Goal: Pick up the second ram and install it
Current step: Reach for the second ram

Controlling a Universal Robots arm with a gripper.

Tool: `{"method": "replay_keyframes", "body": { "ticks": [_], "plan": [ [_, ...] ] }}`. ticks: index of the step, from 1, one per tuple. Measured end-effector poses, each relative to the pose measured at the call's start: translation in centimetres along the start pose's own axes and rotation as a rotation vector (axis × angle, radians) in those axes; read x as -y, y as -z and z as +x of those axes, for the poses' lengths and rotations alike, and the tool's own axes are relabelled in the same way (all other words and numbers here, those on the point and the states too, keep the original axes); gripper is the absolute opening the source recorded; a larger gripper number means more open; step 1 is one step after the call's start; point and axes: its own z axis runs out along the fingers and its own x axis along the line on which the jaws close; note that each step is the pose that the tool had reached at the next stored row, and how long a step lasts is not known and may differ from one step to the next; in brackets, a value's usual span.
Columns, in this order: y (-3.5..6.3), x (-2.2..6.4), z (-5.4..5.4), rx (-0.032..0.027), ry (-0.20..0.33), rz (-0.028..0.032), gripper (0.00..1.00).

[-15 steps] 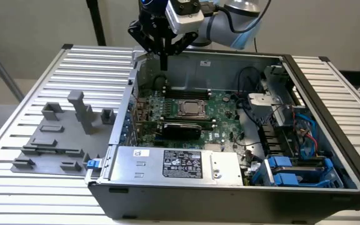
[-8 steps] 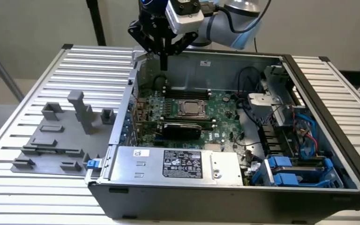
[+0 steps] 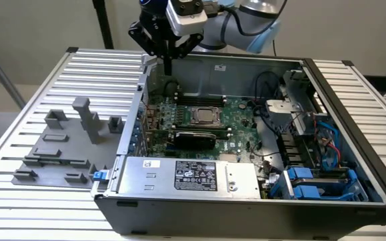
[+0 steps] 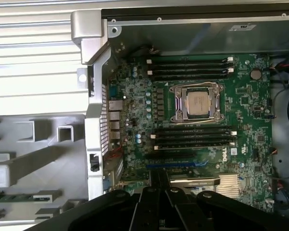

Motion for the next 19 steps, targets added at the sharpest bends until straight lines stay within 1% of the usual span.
{"method": "replay_keyframes", "body": {
  "ticks": [19],
  "plan": [
    [-0.18,0.63,8.6,-0.0052,0.0,0.0004,0.11]
  ]
}}
